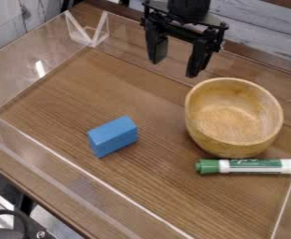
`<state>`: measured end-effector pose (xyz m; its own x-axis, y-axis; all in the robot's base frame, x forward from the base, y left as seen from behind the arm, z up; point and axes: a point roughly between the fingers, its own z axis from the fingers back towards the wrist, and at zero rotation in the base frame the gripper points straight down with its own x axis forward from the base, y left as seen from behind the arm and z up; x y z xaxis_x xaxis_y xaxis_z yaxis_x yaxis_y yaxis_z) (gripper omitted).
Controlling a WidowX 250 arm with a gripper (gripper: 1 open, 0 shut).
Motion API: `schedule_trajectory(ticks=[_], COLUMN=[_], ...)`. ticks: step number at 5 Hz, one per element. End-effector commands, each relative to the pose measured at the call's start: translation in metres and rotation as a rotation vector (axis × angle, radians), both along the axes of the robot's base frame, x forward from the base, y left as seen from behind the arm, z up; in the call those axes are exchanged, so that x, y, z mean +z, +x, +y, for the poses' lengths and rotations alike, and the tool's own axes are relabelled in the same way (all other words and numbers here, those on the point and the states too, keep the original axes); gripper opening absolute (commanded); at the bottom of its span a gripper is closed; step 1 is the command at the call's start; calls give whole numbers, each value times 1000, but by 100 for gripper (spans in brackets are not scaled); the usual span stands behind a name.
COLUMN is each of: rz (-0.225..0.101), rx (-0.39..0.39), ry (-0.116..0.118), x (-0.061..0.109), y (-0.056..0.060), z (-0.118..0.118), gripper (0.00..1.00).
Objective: Put the blue block in the brown bowl
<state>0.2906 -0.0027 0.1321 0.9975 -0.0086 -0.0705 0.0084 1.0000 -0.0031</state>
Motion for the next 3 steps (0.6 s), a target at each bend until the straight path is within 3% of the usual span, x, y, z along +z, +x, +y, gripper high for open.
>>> schedule_trajectory(ticks=[1,3], rz=[10,-31], rx=[-55,-270], ry=[-1,11], x=[-6,-10], y=[-7,-38], z=[2,21], gripper=[100,100])
